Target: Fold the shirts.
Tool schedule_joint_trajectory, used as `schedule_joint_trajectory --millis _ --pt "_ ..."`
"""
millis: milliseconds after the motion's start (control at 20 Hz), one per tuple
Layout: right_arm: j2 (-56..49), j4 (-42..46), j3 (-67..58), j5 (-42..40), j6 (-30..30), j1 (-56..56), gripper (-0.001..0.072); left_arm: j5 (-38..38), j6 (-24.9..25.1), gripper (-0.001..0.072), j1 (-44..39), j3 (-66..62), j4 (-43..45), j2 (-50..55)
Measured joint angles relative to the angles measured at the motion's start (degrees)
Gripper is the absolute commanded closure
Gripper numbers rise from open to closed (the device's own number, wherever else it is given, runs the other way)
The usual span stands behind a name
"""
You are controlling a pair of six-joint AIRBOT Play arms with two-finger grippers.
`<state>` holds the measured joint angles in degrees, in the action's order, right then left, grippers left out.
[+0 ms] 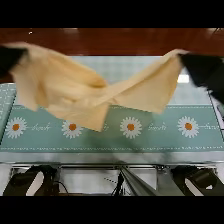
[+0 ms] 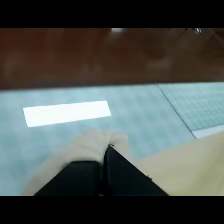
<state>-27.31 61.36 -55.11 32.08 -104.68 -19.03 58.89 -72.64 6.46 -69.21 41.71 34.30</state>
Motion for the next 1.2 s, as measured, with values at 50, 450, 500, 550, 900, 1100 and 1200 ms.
schedule_joint_trajectory --millis 50,450,500,550,900,1100,1200 --pt "0.24 3.02 -4.55 4.13 -0.35 2.69 0.0684 0.00 -0.02 0.0676 0.31 -4.39 1.11 -0.02" --pt "0.66 11.58 -29.68 21.94 -1.44 12.98 0.0683 5.53 -6.12 0.0677 1.01 -29.31 4.70 -0.48" --pt "0.66 11.91 -32.00 23.43 -1.46 13.22 0.0683 6.95 -7.02 0.0676 1.01 -31.34 4.76 -0.66" --pt "0.66 12.02 -34.16 25.18 -1.46 13.42 0.0684 8.66 -8.07 0.0677 1.01 -33.18 4.85 -0.76" --pt "0.46 19.58 -43.76 46.18 -2.71 13.88 0.0684 29.57 -18.95 0.0677 1.07 -40.57 9.55 -0.70" --pt "-3.56 25.29 -44.83 59.04 -0.07 13.88 0.0683 40.39 -22.05 0.0676 1.11 -39.15 12.50 0.83" --pt "-7.56 25.75 -45.03 63.34 2.71 13.88 0.0683 42.75 -22.05 0.0677 1.11 -36.06 13.25 1.62"
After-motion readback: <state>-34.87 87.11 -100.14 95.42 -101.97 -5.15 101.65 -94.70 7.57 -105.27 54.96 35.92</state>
